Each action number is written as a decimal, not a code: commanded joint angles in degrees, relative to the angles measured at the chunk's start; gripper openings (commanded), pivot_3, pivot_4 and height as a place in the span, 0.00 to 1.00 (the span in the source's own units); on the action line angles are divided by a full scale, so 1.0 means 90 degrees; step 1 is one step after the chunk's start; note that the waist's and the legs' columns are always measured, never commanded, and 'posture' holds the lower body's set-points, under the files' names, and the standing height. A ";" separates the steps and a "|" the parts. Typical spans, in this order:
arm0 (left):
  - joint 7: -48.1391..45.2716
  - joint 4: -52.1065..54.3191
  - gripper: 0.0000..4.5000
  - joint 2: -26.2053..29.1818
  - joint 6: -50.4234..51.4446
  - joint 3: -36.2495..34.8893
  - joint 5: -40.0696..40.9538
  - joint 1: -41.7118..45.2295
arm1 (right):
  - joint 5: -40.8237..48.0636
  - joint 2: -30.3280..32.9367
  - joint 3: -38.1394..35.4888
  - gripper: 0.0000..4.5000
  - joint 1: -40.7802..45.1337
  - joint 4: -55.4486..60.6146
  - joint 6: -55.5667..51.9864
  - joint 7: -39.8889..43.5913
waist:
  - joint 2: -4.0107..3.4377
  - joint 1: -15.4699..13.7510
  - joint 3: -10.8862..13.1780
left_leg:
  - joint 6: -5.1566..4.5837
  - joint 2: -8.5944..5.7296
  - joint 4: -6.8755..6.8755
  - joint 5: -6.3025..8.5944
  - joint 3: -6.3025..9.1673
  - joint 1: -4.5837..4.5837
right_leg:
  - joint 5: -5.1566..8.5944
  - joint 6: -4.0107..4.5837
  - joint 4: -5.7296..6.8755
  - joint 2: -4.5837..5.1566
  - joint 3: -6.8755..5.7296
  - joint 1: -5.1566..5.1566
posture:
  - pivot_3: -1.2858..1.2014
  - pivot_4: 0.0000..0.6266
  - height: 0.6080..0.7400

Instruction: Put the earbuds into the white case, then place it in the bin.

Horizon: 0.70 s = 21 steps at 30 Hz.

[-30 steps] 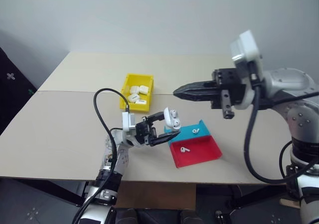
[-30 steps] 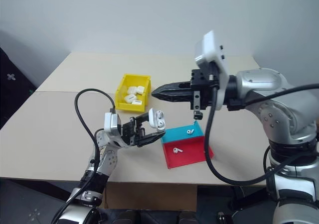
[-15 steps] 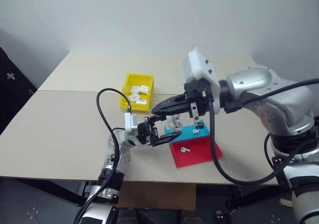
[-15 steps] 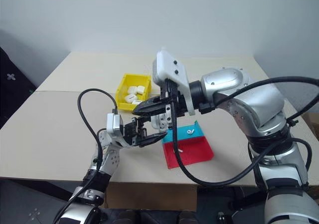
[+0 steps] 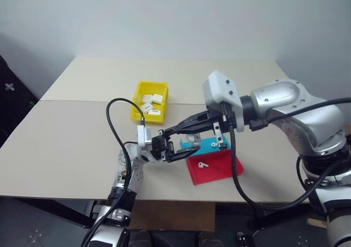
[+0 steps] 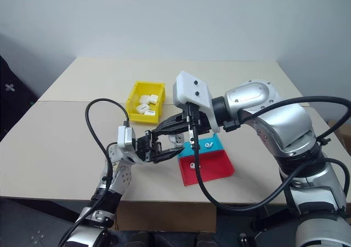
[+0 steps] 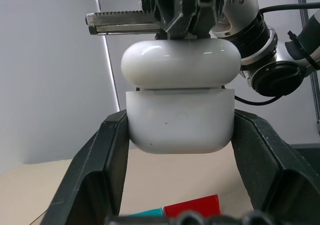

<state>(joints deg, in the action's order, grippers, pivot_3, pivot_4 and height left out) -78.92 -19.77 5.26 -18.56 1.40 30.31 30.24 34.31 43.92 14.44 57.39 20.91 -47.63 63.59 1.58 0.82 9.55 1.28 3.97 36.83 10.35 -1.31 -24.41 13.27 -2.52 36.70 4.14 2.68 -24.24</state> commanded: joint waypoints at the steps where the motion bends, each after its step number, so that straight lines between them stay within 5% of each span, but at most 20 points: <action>1: 0.0036 0.0213 0.61 -0.0026 -0.0150 -0.0085 0.0115 0.0066 | -0.0146 0.0164 -0.0184 0.02 -0.0107 0.0023 0.0073 0.0047 | 0.0000 0.0005 0.0000 | 0.0000 0.0000 0.0000 0.0000 0.0000 0.0001 | 0.0000 0.0000 0.0000 0.0000 0.0000 0.0000 | 0.52 0.24 1.00; 14: 0.0155 0.0241 0.61 -0.0012 -0.0168 -0.0150 0.0090 0.0060 | 0.0475 0.0068 -0.1710 0.02 0.0014 -0.0348 0.0070 -0.0414 | 0.0000 0.0004 0.0000 | 0.0000 -0.0001 0.0000 0.0000 -0.0001 0.0000 | 0.0002 -0.0003 -0.0001 0.0001 0.0000 0.0001 | 0.52 0.24 1.00; 17: 0.0641 0.0433 0.61 0.0070 -0.0124 -0.0212 -0.0105 0.0042 | 0.0586 -0.0077 -0.2195 0.02 -0.0066 -0.0332 -0.0062 -0.0985 | 0.0000 0.0001 0.0000 | 0.0000 0.0000 0.0000 0.0000 0.0000 0.0001 | 0.0001 -0.0002 0.0002 0.0000 0.0000 0.0000 | 0.52 0.24 1.00; 21: 0.2658 0.0944 0.61 0.0201 0.0294 -0.0441 -0.1021 0.0258 | 0.0647 -0.0116 -0.2507 0.02 -0.0655 0.0017 -0.0308 -0.1649 | 0.0001 -0.0009 0.0000 | 0.0000 -0.0001 0.0000 0.0000 0.0000 0.0000 | 0.0000 -0.0001 -0.0001 0.0002 0.0001 0.0004 | 0.52 0.24 1.00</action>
<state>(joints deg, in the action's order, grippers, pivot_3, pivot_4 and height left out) -62.81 -14.71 7.20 -16.85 -0.83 23.95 30.55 39.47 42.97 -6.07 52.72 18.93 -49.42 51.07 1.59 0.75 9.55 1.28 3.97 36.83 10.35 -1.30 -24.40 13.27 -2.53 36.68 4.16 2.68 -24.17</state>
